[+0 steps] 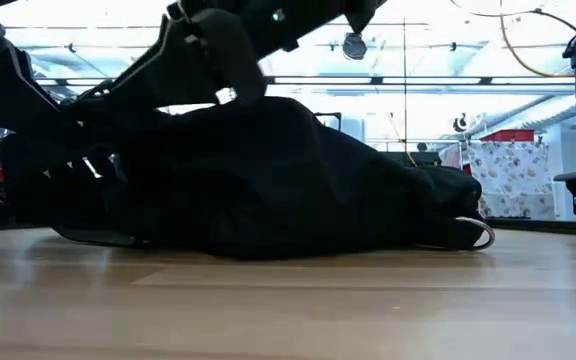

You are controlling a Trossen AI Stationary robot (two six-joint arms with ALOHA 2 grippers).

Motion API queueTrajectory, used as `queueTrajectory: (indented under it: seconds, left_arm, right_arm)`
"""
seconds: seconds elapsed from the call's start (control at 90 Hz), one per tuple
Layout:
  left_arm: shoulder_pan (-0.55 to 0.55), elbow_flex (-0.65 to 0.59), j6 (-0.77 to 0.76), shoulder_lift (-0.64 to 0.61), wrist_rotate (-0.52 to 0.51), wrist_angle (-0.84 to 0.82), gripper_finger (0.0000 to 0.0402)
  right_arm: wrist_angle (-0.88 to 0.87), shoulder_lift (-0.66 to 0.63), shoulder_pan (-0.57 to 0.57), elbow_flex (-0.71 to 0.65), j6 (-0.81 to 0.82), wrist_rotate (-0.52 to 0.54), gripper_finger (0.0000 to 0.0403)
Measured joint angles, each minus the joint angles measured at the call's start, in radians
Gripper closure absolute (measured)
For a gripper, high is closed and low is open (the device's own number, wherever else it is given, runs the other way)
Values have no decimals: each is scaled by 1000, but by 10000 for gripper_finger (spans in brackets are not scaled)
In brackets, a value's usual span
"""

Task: Unpack backpack
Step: Open the black backpack

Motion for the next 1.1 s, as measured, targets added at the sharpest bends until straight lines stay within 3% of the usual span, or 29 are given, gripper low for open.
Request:
queueTrajectory:
  seconds: [0.622,0.867,1.1]
  left_arm:
    - [0,0,0,0,3,5,268]
    - [0,0,1,0,3,5,268]
    - [0,0,5,0,3,5,267]
  right_arm:
    - [59,0,-6,0,34,0,264]
    - [51,0,-15,0,63,-7,323]
    - [30,0,-47,0,154,-83,373]
